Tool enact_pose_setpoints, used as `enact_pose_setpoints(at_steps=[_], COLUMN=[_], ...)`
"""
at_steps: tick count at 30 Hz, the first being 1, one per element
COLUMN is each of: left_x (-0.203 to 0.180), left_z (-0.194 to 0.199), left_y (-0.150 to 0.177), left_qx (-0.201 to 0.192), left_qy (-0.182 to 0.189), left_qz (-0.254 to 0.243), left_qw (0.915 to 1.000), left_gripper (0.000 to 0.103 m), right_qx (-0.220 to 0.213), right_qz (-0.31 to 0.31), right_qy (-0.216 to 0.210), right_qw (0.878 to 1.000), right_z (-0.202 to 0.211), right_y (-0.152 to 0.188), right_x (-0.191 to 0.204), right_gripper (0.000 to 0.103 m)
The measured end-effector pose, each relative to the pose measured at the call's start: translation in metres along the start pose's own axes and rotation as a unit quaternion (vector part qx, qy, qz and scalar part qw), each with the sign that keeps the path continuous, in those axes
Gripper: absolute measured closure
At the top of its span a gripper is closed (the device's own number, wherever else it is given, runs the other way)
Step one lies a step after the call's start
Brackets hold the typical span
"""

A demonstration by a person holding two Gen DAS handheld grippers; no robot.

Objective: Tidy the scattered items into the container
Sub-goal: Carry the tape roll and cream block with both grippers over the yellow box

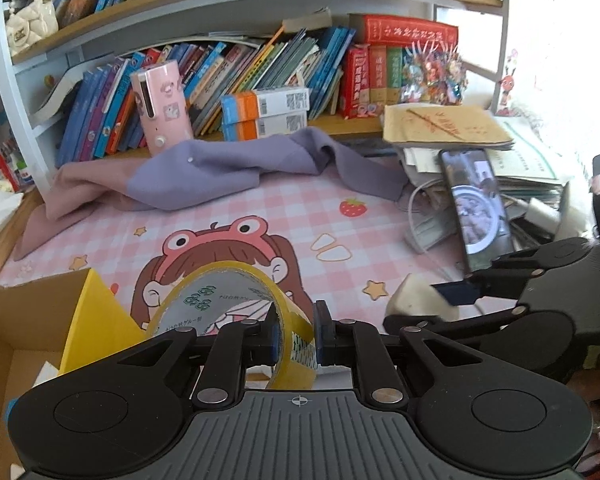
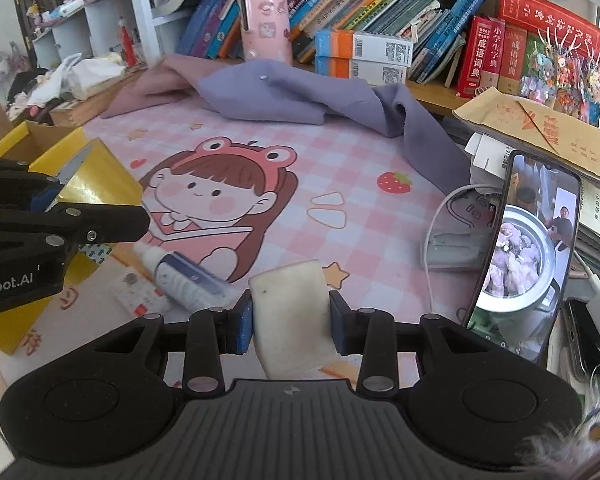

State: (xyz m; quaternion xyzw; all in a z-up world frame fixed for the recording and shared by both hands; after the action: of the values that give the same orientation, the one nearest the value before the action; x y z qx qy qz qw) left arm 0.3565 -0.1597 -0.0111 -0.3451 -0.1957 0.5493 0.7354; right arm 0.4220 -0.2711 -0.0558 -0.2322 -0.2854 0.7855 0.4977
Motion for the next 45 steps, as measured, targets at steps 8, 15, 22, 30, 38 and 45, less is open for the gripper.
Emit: enact_pose_setpoints(at_steps=[8,15,22,30,38,45], left_x=[-0.012,-0.019,-0.021,-0.015,-0.005,0.010], left_z=[0.023,0.040,0.056,0.085,0.128,0.163], left_y=[0.011,0.025,0.045,0.059,0.087,0.120], left_qx=[-0.002,-0.001,0.000,-0.022,-0.040,-0.042], left_qy=[0.008,0.021,0.041,0.064,0.088,0.107], left_qz=[-0.006,-0.008,-0.006,-0.027,-0.037,-0.030], left_qw=[0.9999,0.9997,0.9992,0.9973,0.9946,0.9930], left_gripper=[0.089,0.089,0.089,0.089,0.089,0.089], right_qx=[-0.001,-0.002,-0.011,-0.027,-0.037,-0.030], right_qz=[-0.004,0.002,0.004,-0.019,-0.024,-0.020], right_qy=[-0.007,-0.010,0.004,0.036,0.062,0.076], right_qw=[1.000,1.000,1.000,0.999,0.997,0.996], right_z=[0.020,0.036,0.054,0.087,0.123,0.152], right_y=[0.011,0.021,0.028,0.039,0.053,0.078], right_x=[0.003,0.014,0.028,0.046,0.083,0.127], right_gripper=[0.068,0.068,0.068,0.068,0.069,0.069])
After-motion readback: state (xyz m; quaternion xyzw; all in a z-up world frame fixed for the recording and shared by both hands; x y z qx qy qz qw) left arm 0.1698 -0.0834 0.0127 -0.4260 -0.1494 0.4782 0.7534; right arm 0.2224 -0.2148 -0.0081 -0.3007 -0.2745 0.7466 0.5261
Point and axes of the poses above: each gripper's, at about its wrist camera, not at the fingertips, and z roughly against the way its jaws point, x to its left, y to its underside, the point moved 1 cm from there along -z, roughly the way its jaws point, and after that the axes turned 12 degrees about y, right-handed, at the moved point
